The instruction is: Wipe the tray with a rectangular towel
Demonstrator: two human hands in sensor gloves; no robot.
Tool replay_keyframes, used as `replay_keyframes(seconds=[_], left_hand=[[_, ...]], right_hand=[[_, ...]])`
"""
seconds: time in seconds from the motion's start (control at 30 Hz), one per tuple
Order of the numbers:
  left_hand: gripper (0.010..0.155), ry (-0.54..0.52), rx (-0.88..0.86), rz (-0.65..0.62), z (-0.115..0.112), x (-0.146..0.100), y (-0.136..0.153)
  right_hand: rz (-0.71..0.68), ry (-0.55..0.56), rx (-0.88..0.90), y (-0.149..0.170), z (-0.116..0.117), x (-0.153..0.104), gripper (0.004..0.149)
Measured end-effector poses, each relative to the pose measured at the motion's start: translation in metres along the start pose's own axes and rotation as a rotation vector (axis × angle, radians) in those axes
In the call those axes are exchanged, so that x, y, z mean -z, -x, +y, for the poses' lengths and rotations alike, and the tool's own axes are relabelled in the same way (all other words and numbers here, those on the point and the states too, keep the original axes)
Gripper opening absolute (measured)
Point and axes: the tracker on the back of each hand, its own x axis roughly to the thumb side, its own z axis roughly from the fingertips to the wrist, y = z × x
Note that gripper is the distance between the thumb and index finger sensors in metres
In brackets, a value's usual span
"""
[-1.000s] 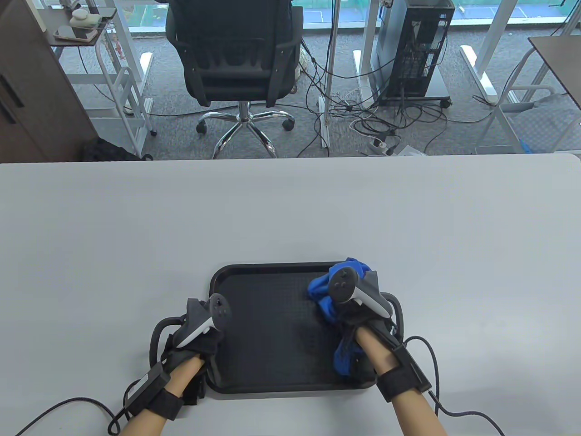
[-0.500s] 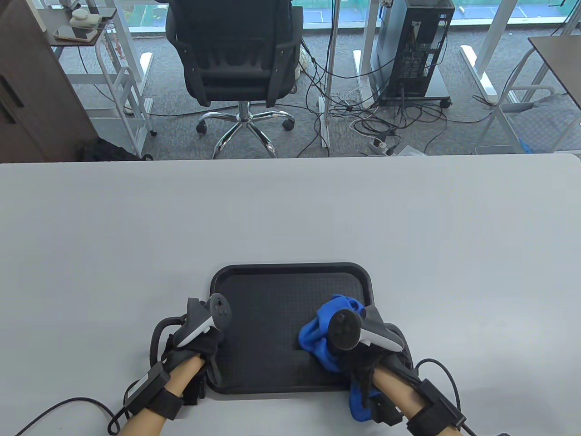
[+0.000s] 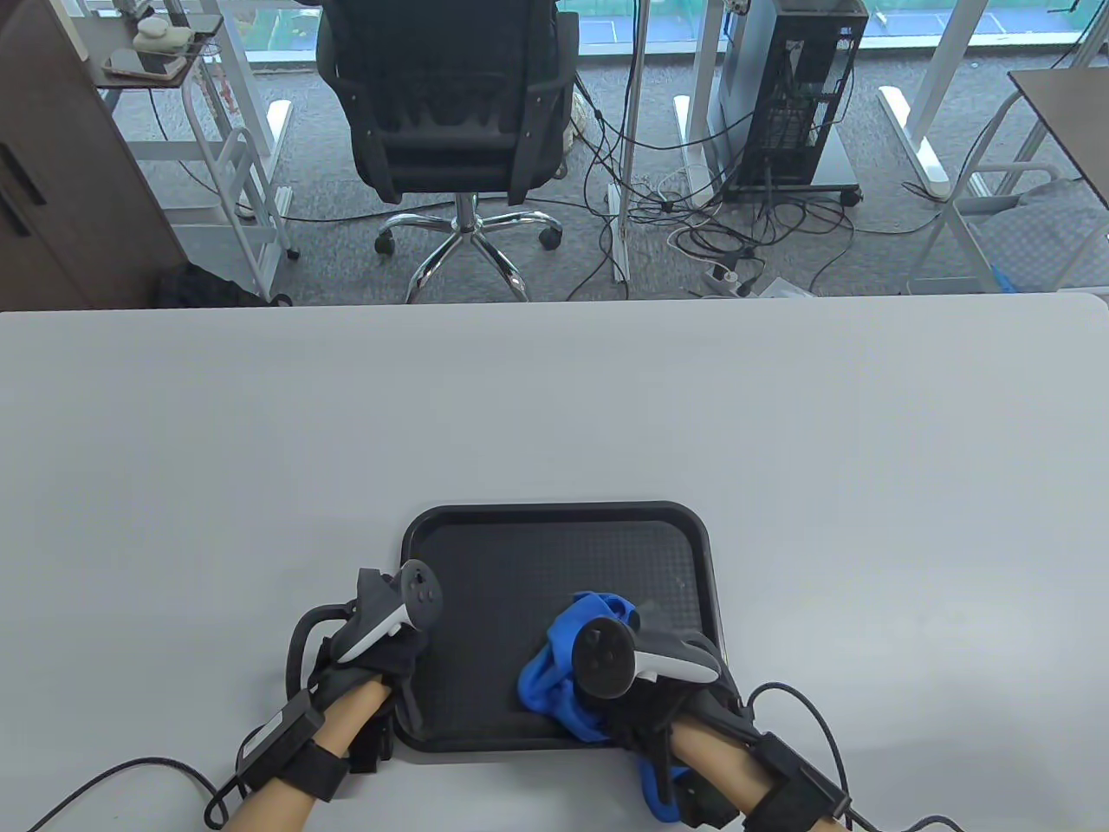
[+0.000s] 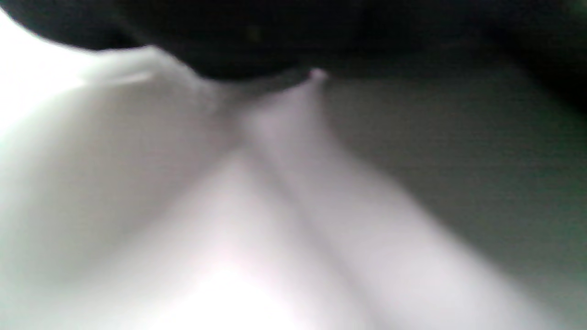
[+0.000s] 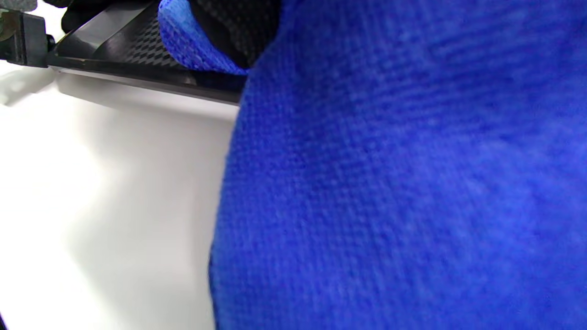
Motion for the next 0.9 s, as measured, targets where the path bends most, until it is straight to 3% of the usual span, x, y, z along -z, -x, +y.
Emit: replay_keyframes(seconds=[0.47, 0.9], left_hand=[[0.071, 0.002, -0.004, 0.003, 0.0, 0.0, 0.0], [0.071, 0.015, -0.006, 0.007, 0.0, 0.0, 0.0]], right_hand=[[-0.025, 0.101, -0.179, -0.077, -0.006, 0.054, 0.053], [0.153, 0.198, -0.08, -0.068, -0.039, 0.092, 0.052]])
